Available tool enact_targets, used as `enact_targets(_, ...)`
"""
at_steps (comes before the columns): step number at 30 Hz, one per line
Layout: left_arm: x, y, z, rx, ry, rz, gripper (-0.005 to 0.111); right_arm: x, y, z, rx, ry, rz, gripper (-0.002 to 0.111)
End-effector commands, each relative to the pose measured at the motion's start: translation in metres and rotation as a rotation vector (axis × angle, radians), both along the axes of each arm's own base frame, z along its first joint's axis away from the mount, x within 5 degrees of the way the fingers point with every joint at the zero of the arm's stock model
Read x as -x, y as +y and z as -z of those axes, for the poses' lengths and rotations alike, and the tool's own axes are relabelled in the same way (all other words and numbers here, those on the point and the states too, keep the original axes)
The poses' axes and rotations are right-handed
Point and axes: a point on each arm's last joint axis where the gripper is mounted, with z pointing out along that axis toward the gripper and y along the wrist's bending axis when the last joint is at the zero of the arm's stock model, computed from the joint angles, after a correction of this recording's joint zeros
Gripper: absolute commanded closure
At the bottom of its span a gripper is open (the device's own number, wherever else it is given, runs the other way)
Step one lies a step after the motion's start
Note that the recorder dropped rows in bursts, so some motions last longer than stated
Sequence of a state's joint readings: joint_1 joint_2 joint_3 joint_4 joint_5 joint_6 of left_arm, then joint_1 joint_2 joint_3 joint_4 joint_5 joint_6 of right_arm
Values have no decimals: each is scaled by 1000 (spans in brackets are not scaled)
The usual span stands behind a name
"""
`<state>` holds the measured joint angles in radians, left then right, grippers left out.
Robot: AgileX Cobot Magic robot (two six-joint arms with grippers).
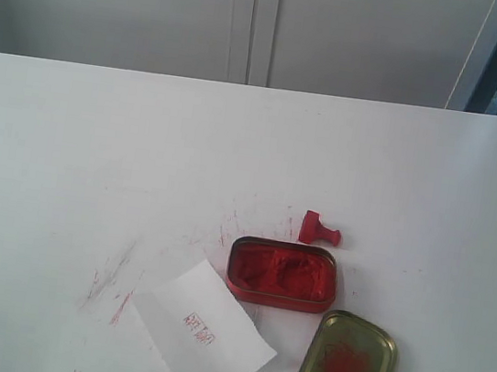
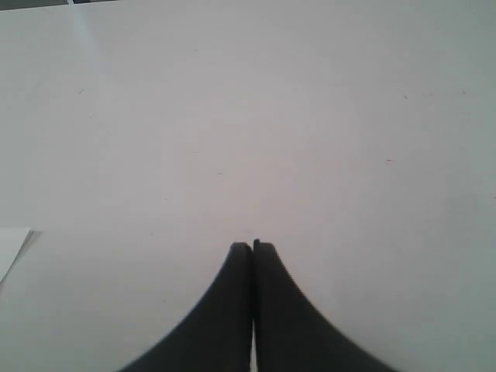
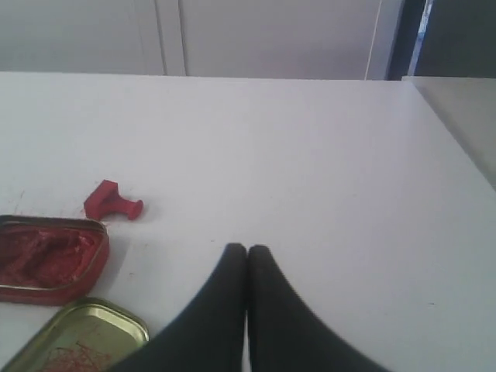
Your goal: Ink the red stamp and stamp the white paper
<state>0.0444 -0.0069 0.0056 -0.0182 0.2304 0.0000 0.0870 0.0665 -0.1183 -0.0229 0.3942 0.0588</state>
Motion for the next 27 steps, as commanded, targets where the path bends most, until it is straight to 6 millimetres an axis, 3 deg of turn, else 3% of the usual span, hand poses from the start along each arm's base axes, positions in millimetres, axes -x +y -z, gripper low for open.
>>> enact_targets(1, 0, 0, -1, 10, 2, -2, 107, 5, 1, -1, -31, -59, -1, 108)
enact_targets(8, 0, 0, -1, 10, 2, -2, 107, 0, 1, 27, -30, -48, 0, 108)
enact_targets(27, 0, 0, -1, 10, 2, -2, 107, 1, 1, 32, -30, 4, 1, 108)
